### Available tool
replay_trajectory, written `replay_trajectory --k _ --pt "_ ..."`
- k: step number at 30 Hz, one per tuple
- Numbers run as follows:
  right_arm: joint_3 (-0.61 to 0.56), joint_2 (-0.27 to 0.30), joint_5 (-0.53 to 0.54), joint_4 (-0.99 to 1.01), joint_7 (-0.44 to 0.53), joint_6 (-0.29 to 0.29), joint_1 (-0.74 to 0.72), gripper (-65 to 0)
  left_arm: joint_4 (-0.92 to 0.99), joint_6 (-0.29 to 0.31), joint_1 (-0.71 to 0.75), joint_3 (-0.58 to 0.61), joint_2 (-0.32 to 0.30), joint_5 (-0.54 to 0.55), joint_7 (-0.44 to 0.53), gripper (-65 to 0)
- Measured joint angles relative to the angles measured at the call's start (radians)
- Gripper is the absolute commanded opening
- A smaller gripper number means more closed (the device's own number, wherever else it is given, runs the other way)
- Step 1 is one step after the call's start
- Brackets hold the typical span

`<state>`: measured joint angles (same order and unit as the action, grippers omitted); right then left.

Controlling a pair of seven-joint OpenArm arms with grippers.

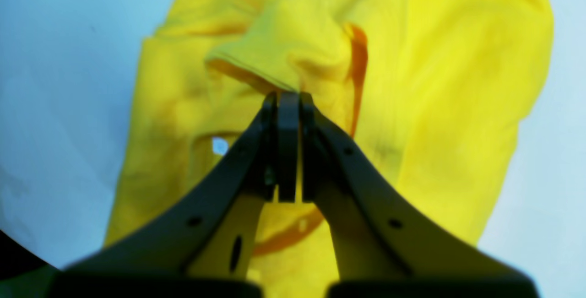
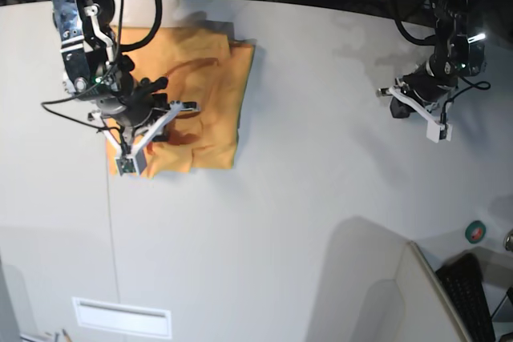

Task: Layout the t-shirt on the table in an organized manner, then fold the t-shirt properly
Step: 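Fold the right gripper's end over onto the folded stack, then grasp the folded shirt edge with the left gripper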

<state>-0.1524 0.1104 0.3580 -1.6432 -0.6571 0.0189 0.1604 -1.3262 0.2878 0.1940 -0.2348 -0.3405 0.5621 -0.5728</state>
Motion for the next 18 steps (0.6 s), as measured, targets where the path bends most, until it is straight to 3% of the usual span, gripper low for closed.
replay_trajectory --k 4,11,18 --pt "-0.014 -0.023 -0.002 -0.006 0.0 0.0 -0.017 -65.0 0.0 0.0 -0.005 0.008 0.001 0.0 0.0 -65.0" --pt "-0.182 -0.04 0.006 -0.003 -0.008 0.0 -0.102 -65.0 0.0 0.0 -0.005 0.053 0.007 -0.004 0.0 -65.0" --pt "-0.184 -0.092 0.003 0.079 -0.06 0.0 -0.198 -65.0 0.0 -0.002 -0.006 0.079 0.016 -0.005 0.0 -65.0"
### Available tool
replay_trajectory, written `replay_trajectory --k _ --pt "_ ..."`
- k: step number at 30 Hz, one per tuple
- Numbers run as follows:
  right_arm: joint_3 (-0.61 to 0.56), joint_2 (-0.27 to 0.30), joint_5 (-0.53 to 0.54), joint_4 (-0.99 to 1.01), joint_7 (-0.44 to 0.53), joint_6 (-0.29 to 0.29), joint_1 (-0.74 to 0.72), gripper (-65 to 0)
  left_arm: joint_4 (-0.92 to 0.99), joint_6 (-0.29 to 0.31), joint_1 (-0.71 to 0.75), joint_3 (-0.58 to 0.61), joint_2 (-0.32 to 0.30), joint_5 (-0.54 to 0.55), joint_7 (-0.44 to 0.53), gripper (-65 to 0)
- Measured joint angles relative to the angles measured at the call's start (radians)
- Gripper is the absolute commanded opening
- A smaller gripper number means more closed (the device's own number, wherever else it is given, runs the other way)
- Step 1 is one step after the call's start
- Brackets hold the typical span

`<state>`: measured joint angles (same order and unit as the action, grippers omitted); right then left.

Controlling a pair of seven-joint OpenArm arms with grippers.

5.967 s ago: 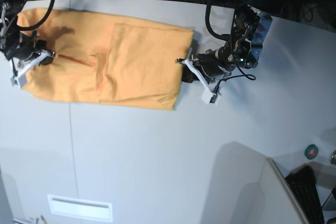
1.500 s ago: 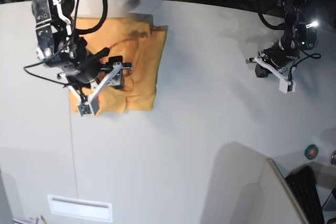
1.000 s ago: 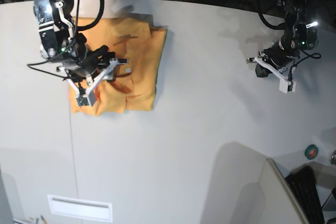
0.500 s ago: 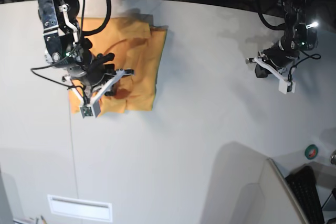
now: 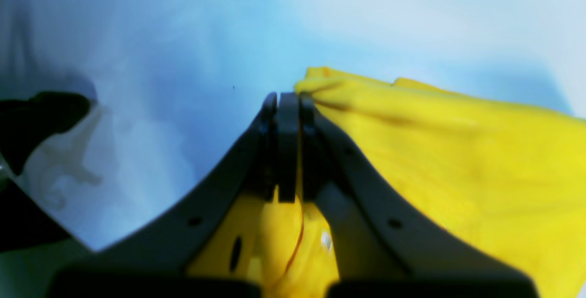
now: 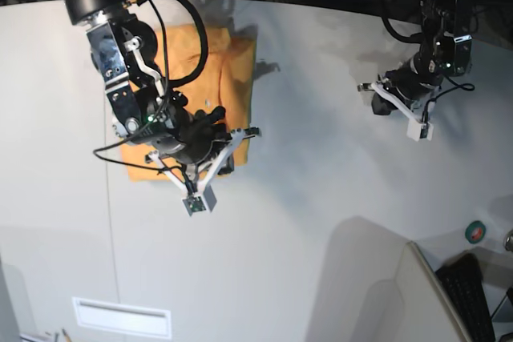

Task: Layout the t-shirt on the table in an organized manner, then fold the t-shirt properly
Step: 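Grasp the folded shirt edge with the left gripper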

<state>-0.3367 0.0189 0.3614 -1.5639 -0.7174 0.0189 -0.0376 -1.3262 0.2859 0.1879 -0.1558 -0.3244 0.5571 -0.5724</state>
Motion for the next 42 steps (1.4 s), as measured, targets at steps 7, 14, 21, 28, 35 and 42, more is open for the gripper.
replay_trajectory --k 7,14,21,28,35,42 --pt "0.0 -0.062 -0.002 0.14 -0.001 0.003 -0.042 -65.0 0.0 0.002 0.0 0.001 0.0 0.001 0.0 -65.0" --pt "-0.035 -0.109 -0.008 0.163 0.008 0.005 -0.082 -30.0 0.0 0.002 -0.002 0.0 0.0 0.002 0.001 -65.0" --pt "-0.054 0.001 0.004 -0.147 0.003 -0.002 -0.061 -31.7 -0.003 0.0 -0.001 0.009 0.0 -0.001 0.0 -65.0" --pt "-0.049 0.196 0.001 -0.259 -0.031 -0.002 0.109 -65.0 -0.229 0.001 0.084 0.097 0.058 0.012 0.0 -65.0" --pt "0.252 0.209 -0.002 -0.288 -0.014 -0.002 0.266 -65.0 -0.352 0.002 0.118 0.175 0.158 0.008 -0.002 -32.4" --pt "0.406 0.21 0.005 -0.288 0.034 -0.003 0.356 -65.0 -0.235 0.002 0.074 0.309 0.207 0.005 0.003 0.0"
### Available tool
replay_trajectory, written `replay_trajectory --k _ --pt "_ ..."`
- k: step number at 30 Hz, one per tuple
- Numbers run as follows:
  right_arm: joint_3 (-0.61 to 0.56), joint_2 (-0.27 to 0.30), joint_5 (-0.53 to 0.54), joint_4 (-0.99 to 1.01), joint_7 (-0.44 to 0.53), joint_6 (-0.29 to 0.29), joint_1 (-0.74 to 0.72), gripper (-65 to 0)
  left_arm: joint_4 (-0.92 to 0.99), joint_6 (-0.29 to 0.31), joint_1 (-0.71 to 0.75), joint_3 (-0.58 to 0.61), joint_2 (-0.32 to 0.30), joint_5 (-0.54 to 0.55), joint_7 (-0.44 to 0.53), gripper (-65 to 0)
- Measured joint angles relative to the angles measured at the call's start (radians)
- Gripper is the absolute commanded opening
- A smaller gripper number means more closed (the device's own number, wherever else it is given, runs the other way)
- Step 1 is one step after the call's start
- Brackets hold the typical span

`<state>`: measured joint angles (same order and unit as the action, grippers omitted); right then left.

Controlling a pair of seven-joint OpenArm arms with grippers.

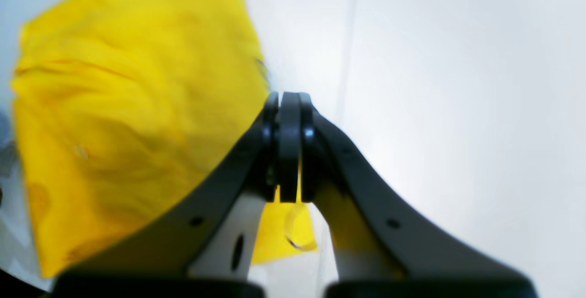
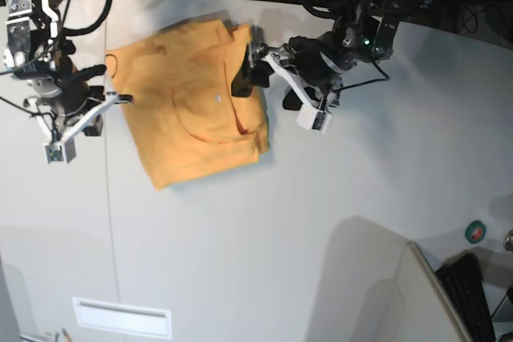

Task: Layout the t-shirt on the table in an organized manner, then fold the t-shirt properly
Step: 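Grasp the folded shirt edge with the left gripper, then drag the folded shirt with the left gripper to rotate and square it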

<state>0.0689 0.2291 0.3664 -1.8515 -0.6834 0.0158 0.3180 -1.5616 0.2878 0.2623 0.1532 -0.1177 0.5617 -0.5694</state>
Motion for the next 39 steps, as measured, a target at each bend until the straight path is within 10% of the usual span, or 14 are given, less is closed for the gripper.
replay_trajectory --k 4,13,21,26,32,39 --pt "0.024 0.003 -0.004 0.0 0.007 -0.005 0.014 -65.0 0.113 -0.002 -0.03 0.013 0.055 -0.002 -0.005 0.0" --pt "0.207 -0.033 -0.004 0.001 0.008 -0.242 0.05 -65.0 0.273 0.01 -0.136 0.012 0.093 0.011 0.032 0.0" --pt "0.41 -0.058 -0.007 0.012 0.015 -0.351 0.053 -65.0 0.379 0.016 -0.219 0.015 0.065 0.025 -0.067 -65.0" --pt "0.45 -0.067 -0.007 0.13 0.002 -0.372 0.04 -65.0 0.382 0.012 -0.356 0.038 -0.023 0.015 -0.272 -65.0" --pt "0.461 -0.073 -0.007 0.184 0.007 -0.365 0.033 -65.0 0.391 0.064 -0.663 0.523 -0.251 -0.016 -0.324 -65.0" --pt "0.462 -0.108 -0.007 0.182 0.008 -0.367 0.046 -65.0 0.419 0.161 -0.937 1.146 -0.224 0.018 -0.006 -65.0"
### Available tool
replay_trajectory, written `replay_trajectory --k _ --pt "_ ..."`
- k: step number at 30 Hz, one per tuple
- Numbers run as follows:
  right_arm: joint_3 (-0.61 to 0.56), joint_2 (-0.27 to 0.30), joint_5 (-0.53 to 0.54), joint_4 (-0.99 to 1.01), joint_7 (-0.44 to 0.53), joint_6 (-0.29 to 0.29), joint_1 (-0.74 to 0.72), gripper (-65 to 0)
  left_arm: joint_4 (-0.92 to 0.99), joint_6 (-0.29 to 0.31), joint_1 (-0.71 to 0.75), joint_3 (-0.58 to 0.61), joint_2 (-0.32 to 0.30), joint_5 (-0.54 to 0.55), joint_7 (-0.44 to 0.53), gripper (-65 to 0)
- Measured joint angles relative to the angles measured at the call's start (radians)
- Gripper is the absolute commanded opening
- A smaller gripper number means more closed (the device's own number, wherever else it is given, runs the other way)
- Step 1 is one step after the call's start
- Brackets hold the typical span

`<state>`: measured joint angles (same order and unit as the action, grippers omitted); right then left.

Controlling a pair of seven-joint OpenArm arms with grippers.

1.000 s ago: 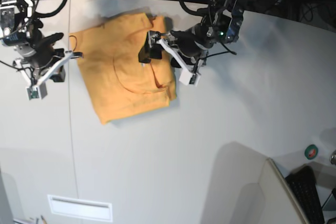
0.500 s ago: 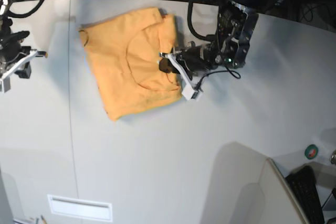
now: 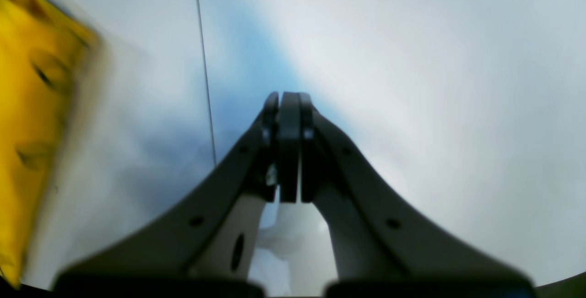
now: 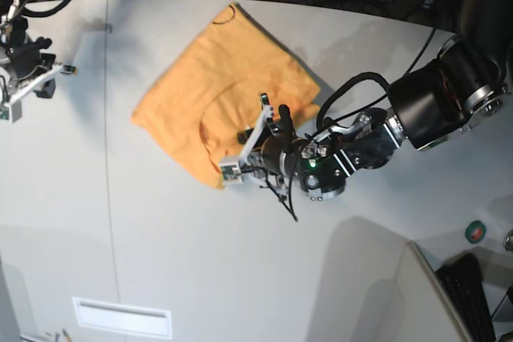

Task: Layout the t-shirt on the table in an organized manner, then fold the t-shirt properly
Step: 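Drag the folded shirt with the left gripper to rotate and square it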

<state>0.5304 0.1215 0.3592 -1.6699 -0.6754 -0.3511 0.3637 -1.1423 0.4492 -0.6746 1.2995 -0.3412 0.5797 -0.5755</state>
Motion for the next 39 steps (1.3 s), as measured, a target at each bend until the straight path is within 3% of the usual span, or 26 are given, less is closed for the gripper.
replay_trajectory --k 4,6,12,20,32,37,39 --pt "0.004 -0.015 -0.001 -0.003 -0.002 0.0 0.02 -65.0 0.101 0.004 -0.066 0.197 0.037 -0.028 0.171 -65.0" --pt "0.002 -0.018 0.004 -0.003 0.0 0.0 0.031 -65.0 0.14 0.007 -0.084 0.196 0.069 -0.11 0.255 -65.0" --pt "-0.003 -0.013 -0.001 0.002 -0.005 -0.001 0.044 -65.0 0.245 -0.003 -0.067 0.187 0.19 -0.465 0.364 -65.0" --pt "-0.007 -0.02 -0.001 0.002 -0.005 -0.001 0.034 -65.0 0.344 -0.003 -0.023 0.163 0.284 -0.637 0.514 -65.0" --pt "-0.007 -0.042 0.0 0.043 -0.005 -0.001 0.009 -65.0 0.344 0.004 -0.02 0.163 0.296 -0.647 0.519 -65.0" --pt "-0.007 -0.042 -0.001 0.062 -0.004 -0.001 -0.001 -65.0 0.294 0.005 -0.018 0.163 0.29 -0.647 0.479 -65.0" --pt "-0.007 -0.043 -0.001 0.062 -0.005 -0.001 0.0 -65.0 0.278 0.01 -0.015 0.149 0.288 -0.647 0.427 -55.5"
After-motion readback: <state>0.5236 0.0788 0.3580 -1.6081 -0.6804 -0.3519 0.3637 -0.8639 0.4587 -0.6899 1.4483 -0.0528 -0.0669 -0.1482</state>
